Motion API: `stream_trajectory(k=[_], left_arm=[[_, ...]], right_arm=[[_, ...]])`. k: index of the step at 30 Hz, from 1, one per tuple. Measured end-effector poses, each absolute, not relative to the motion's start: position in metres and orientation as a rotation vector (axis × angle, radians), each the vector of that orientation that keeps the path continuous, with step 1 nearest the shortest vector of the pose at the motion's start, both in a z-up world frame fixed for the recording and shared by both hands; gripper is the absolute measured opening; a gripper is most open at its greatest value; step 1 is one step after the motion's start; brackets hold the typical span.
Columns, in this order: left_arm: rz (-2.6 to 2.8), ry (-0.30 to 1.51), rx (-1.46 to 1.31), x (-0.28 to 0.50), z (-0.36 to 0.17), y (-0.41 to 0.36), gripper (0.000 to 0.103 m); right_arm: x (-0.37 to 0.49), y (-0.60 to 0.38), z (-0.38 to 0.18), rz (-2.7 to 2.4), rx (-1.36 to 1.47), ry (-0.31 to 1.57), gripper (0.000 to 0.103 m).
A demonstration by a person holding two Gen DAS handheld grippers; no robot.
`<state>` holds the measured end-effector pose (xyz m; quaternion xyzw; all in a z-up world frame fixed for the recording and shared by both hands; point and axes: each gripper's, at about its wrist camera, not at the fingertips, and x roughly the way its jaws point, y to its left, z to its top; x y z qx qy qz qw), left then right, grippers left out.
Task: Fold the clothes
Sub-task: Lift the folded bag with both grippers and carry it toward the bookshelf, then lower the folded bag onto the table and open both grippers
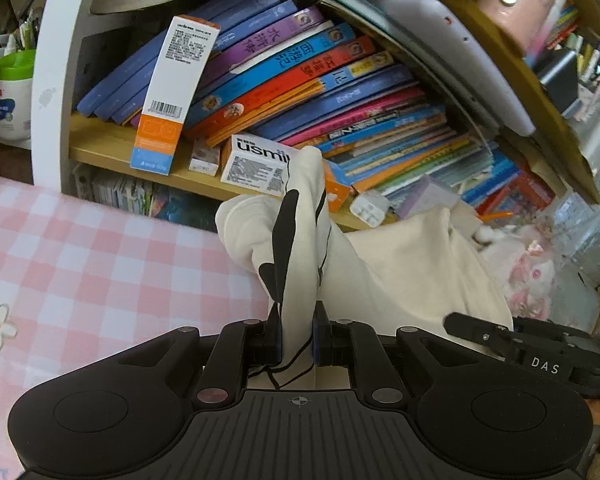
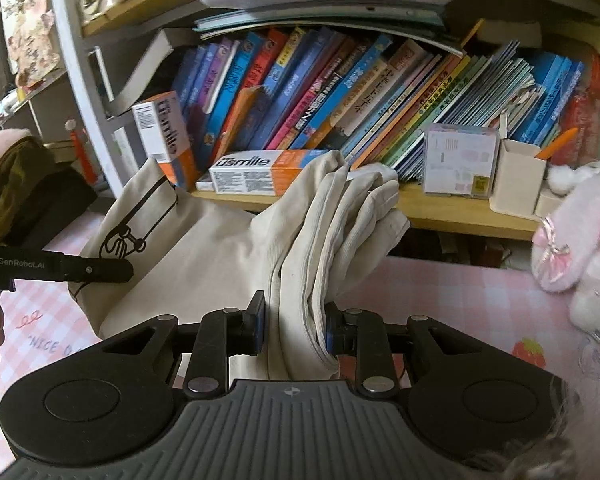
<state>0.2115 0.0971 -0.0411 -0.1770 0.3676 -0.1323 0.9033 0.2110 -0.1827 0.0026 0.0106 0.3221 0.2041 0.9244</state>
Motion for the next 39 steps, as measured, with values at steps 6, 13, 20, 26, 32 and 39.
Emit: stream_trajectory(k=[6,13,20,26,32,39], left_arm=[[-0.259,0.741,-0.375,0.227,-0.053,0.1,0.011],[-0.235,0.747,-0.396,0.235,-0.069,0.106,0.012],[-0.22,0.78,-0.429,0.236,-0.084,0.122,0.02],[-0.189,0.792,-0.457,0.231,-0.084,0.141,0.027],[-0.179,0.775,-0.51,0.215,-0.078,0.148,0.027],[-0.131,0.808,-0.517,0.219,-0.088,0.142,0.015]], right_arm=[[0.236,-0.187,-0.012,0.43,0.053,0.648,0.024],[0.25,-0.19,-0.03,0.449,0.082,0.651,0.024],[0.258,-0.207,-0.059,0.419,0.228,0.725,0.033],[0.255,-0.234,-0.066,0.363,0.355,0.761,0.054],[0.241,-0.251,-0.051,0.309,0.454,0.765,0.052],[0.239,-0.249,-0.051,0.28,0.482,0.822,0.016]])
